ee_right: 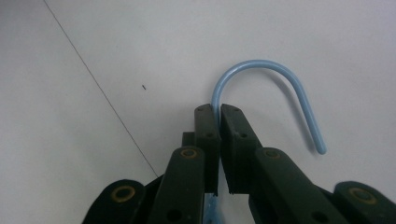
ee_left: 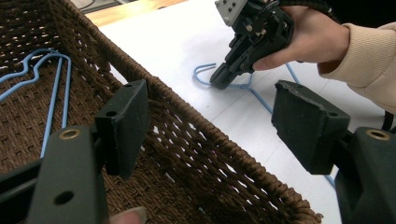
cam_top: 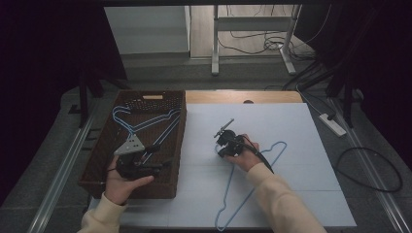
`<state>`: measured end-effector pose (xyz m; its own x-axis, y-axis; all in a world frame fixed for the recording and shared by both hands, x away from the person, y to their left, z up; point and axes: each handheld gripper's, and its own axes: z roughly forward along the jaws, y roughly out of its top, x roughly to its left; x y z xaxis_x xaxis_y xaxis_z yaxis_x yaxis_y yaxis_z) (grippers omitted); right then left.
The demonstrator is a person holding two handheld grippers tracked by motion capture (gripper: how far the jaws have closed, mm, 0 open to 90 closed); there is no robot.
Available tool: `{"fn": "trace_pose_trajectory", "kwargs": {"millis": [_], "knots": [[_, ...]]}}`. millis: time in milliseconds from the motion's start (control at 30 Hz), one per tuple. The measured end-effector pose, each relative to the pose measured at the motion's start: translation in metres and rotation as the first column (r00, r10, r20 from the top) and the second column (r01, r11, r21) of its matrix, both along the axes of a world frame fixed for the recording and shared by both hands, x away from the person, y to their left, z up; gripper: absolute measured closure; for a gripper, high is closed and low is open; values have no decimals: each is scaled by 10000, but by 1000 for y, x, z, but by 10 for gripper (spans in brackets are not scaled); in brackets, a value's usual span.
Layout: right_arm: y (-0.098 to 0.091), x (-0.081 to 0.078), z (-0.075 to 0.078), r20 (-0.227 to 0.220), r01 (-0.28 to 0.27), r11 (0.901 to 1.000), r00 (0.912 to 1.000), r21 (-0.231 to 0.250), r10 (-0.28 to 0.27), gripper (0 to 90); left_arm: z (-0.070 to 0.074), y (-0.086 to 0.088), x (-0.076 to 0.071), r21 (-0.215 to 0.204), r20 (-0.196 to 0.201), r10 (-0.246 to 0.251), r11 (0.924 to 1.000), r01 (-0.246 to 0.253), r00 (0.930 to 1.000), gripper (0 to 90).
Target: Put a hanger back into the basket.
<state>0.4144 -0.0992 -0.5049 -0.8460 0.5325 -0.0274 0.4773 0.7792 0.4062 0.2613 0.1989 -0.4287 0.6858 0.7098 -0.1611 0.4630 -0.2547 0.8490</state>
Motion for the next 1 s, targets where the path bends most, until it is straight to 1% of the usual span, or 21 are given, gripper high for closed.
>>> {"fn": "trace_pose_trajectory", "kwargs": {"millis": [67,133,233,267,300,367,433,533,567,700,767,800,833,867,900,1000], "knots": [[2,-2,0,119,104,9999,9999,-100,-103,865,0,-1,0,11,-10,-15,10000,15,10000,283],[2,-3,0,233,92,9999,9997,-122,-89,867,-1,-2,0,44,-19,-44,10000,44,10000,283],[-1,-5,4,466,195,9996,9987,192,-203,868,-1,-3,0,58,-26,-90,9999,90,10000,283],[-1,-5,4,466,195,9996,9987,192,-203,868,-1,-3,0,58,-26,-90,9999,90,10000,283],[-5,-8,11,780,286,9981,9964,546,-328,868,-1,-4,0,56,-21,-97,9999,97,10000,283],[-9,-11,19,1005,344,9954,9940,891,-434,868,-1,-6,-1,55,-23,-141,9999,141,9999,283],[-14,-15,29,1322,335,9916,9900,1253,-501,868,0,-9,-1,63,-23,-185,9998,185,9998,283],[-24,-24,43,1753,308,9813,9824,1899,-647,869,1,-13,-2,99,-33,-260,9996,260,9997,283],[-26,-26,46,1855,298,9788,9803,2025,-683,869,1,-13,-2,99,-33,-260,9996,260,9997,284],[-38,-37,58,2153,230,9619,9729,2726,-843,869,2,-22,-3,159,-71,-453,9988,454,9989,284],[-44,-41,63,2280,193,9548,9695,2967,-904,870,2,-26,-2,183,-113,-501,9986,503,9987,284],[-44,-41,63,2280,193,9548,9695,2967,-904,870,2,-26,-2,183,-113,-501,9986,503,9987,284],[-46,-43,66,2339,211,9506,9673,3097,-977,870,2,-29,-2,217,-135,-560,9982,563,9983,284],[-50,-46,69,2448,151,9437,9643,3306,-1012,870,2,-31,-1,229,-141,-592,9980,595,9981,284],[-52,-48,70,2487,137,9391,9629,3435,-1050,870,2,-33,-1,241,-155,-618,9978,621,9980,284],[-57,-52,75,2667,56,9297,9573,3683,-1114,871,3,-41,-1,297,-185,-764,9966,769,9969,284]]}}
